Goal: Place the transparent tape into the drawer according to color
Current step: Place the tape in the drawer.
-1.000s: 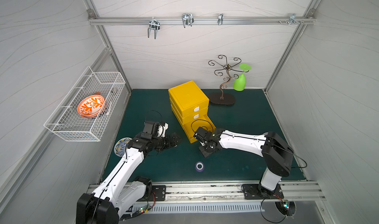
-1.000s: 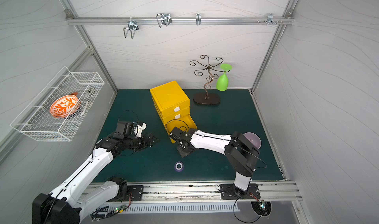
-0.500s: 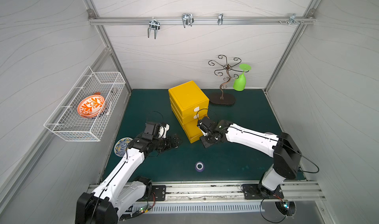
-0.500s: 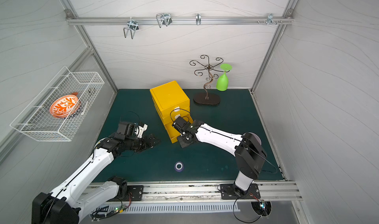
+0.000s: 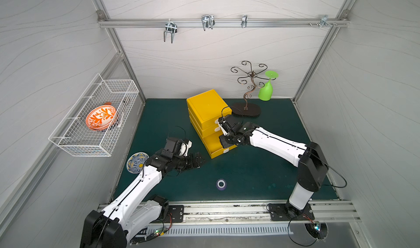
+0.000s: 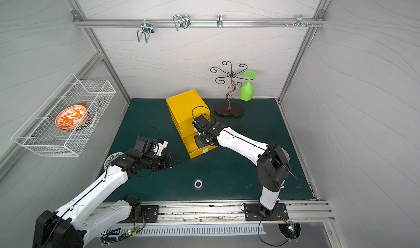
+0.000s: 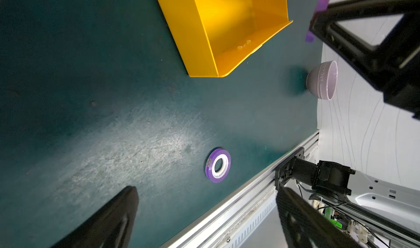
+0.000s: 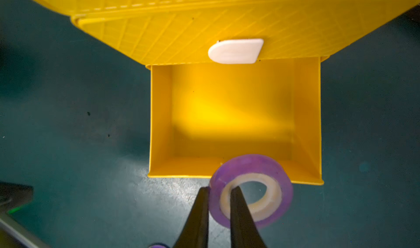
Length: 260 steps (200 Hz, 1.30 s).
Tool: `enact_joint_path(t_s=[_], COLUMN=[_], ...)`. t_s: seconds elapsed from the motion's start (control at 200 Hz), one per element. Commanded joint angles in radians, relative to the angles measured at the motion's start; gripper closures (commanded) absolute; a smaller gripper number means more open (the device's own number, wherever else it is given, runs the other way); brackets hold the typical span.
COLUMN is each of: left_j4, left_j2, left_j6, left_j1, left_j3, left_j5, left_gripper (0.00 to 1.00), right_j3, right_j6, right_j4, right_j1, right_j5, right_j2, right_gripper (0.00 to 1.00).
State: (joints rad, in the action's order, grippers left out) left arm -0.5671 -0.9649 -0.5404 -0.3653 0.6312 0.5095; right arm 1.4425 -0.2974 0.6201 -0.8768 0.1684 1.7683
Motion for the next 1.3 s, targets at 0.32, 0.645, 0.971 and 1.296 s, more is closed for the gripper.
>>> enact_joint_path(t_s=[0.32,0.645,0.971,1.296], left_j4=[0.041,0.002,-0.036,-0.049], left_j2=[-0.054,-0.130,-0.221,-0.341], left_j6=[-0.043,-0.025,-0.026,-0.023], left_j1=[-0.175,-0.297,-0.435,-0.559], left_j3=[-0.009,0.042,0.105,0.171], left_j5=[-0.170,-0.286,-0.384,-0.487], left_gripper=[0.03,0.07,0.10,0.19], right_j3=[0.044,0.004,-0.155,-0.331], right_j6=[0.030,0.027,-0.030,-0.094], right_j4=[-0.115,-0.109,-0.104,-0.091], right_j1=[0.018,0.017,0.025,0.065], right_j5=[0.016,-0.009,-0.101,-0.242], right_j2=[0.126,0.087,-0.079,-0.284], right_gripper=[0.78,0.49,0.24,0.01])
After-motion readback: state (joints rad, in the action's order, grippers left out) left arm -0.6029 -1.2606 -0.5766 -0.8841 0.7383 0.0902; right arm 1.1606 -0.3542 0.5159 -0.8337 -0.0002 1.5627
